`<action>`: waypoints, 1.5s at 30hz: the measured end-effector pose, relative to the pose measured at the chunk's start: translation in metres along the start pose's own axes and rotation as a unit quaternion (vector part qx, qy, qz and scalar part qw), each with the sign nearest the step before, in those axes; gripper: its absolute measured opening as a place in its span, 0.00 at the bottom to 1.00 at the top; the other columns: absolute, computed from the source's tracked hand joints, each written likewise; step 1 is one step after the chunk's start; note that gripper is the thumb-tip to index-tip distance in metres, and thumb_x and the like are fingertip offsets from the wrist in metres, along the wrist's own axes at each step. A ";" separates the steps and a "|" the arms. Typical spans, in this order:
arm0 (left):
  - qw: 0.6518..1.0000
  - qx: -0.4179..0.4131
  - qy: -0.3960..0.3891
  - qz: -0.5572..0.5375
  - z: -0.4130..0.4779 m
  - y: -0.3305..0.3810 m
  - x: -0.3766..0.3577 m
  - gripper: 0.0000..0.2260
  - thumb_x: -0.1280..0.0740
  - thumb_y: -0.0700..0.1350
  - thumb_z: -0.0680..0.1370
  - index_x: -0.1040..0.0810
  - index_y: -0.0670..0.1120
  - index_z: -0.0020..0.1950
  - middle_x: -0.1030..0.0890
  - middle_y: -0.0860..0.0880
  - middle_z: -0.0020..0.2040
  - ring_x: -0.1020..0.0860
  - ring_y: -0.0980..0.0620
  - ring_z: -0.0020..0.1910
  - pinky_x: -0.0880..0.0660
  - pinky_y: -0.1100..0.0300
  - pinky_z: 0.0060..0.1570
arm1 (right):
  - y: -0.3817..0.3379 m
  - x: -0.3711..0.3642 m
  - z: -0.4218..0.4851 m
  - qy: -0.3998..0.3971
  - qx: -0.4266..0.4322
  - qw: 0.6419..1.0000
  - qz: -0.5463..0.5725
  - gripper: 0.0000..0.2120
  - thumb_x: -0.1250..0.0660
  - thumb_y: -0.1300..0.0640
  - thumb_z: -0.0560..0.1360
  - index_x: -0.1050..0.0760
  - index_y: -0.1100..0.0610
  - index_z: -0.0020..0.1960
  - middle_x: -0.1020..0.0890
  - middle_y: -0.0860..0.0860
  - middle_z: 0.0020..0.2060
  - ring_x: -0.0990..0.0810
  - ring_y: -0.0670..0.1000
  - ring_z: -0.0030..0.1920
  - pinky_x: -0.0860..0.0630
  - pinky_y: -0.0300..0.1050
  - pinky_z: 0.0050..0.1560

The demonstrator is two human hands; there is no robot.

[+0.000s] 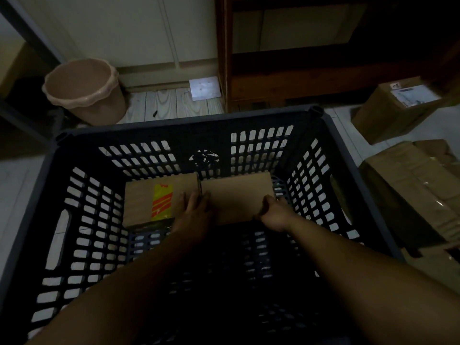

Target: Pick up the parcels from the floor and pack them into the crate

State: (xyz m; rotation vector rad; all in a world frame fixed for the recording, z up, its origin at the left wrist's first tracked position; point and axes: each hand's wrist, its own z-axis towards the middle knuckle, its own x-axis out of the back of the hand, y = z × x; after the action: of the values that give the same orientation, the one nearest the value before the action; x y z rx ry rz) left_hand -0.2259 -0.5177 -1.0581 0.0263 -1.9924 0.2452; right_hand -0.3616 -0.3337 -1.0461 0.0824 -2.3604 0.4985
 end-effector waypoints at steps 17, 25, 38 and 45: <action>0.962 0.078 -0.089 -0.247 -0.239 -0.075 0.353 0.29 0.35 0.58 0.75 0.36 0.47 0.72 0.34 0.41 0.71 0.37 0.39 0.70 0.42 0.50 0.70 | -0.100 0.250 -0.346 -0.037 0.043 0.984 0.169 0.09 0.32 0.45 0.69 0.24 0.44 0.48 0.20 0.50 0.49 0.22 0.45 0.44 0.27 0.38 0.40; 0.969 0.045 -0.055 -0.238 -0.348 -0.062 0.549 0.21 0.36 0.55 0.75 0.29 0.48 0.66 0.28 0.45 0.66 0.31 0.45 0.65 0.35 0.51 0.66 | -0.114 0.379 -0.523 0.053 0.031 0.977 0.203 0.28 0.32 0.44 0.72 0.32 0.50 0.69 0.24 0.49 0.60 0.23 0.49 0.55 0.27 0.37 0.51; 0.952 -0.068 0.028 -0.298 -0.446 0.047 0.687 0.32 0.36 0.60 0.74 0.42 0.51 0.75 0.42 0.45 0.76 0.43 0.44 0.74 0.42 0.49 0.71 | -0.044 0.433 -0.761 0.230 -0.054 0.952 0.193 0.33 0.33 0.46 0.74 0.40 0.51 0.74 0.29 0.55 0.67 0.24 0.51 0.53 0.27 0.46 0.50; 0.953 -0.095 0.051 -0.285 -0.479 0.117 0.743 0.33 0.36 0.61 0.73 0.42 0.53 0.74 0.42 0.46 0.76 0.42 0.43 0.73 0.40 0.47 0.70 | 0.021 0.453 -0.854 0.270 -0.044 0.947 0.170 0.31 0.35 0.48 0.76 0.41 0.53 0.75 0.38 0.53 0.74 0.37 0.55 0.71 0.37 0.50 0.67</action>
State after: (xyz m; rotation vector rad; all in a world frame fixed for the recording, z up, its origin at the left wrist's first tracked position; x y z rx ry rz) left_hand -0.1257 -0.2463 -0.2147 0.4491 -1.8118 -0.3114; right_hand -0.1575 0.0422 -0.1788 -0.4559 -1.8509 0.5011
